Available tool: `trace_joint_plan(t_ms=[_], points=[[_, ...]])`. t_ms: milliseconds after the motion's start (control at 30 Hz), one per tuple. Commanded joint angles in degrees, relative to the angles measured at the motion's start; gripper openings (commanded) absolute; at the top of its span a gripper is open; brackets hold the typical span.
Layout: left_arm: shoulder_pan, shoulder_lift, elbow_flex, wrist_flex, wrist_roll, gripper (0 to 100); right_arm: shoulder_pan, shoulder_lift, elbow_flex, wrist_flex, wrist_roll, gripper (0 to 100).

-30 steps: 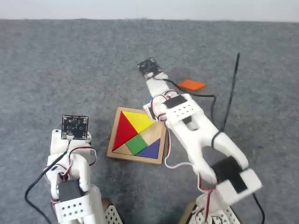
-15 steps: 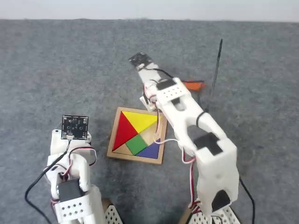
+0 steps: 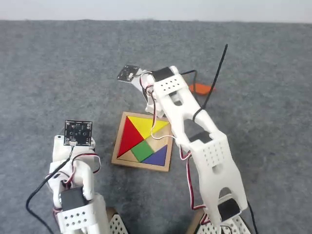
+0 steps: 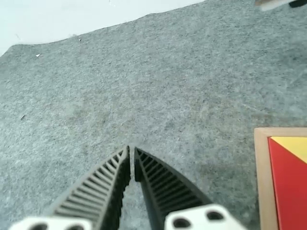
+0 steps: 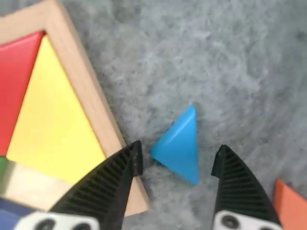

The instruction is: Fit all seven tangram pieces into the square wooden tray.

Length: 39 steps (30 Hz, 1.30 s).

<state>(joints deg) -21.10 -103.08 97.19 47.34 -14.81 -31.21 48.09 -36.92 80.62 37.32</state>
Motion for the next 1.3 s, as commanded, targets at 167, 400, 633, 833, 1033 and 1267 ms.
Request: trace_joint_plan(t_ms=[167, 400, 633, 833, 1033, 1267], points=[[-0.18, -1.14, -0.75, 0.00, -0.70, 2, -0.48, 2.77, -6.68, 1.89, 1.49, 15.7], [-0.18, -1.14, -0.75, 0.00, -0.70, 2, -0.31, 3.21, -6.68, 1.98, 1.58, 11.3], [-0.18, -1.14, -0.75, 0.00, -0.70, 2, -0.22, 2.68, -6.86, 1.89, -2.20, 10.9], [-0.18, -1.14, -0.75, 0.00, -0.70, 2, 0.57, -0.75, -6.77, 2.95, -5.89, 10.8], [-0.18, -1.14, -0.75, 0.00, -0.70, 2, 2.07, -4.35, -6.77, 5.93, -8.18, 10.8], [-0.18, -1.14, -0.75, 0.00, -0.70, 2, 2.42, -7.96, -6.77, 9.54, -9.58, 10.8]])
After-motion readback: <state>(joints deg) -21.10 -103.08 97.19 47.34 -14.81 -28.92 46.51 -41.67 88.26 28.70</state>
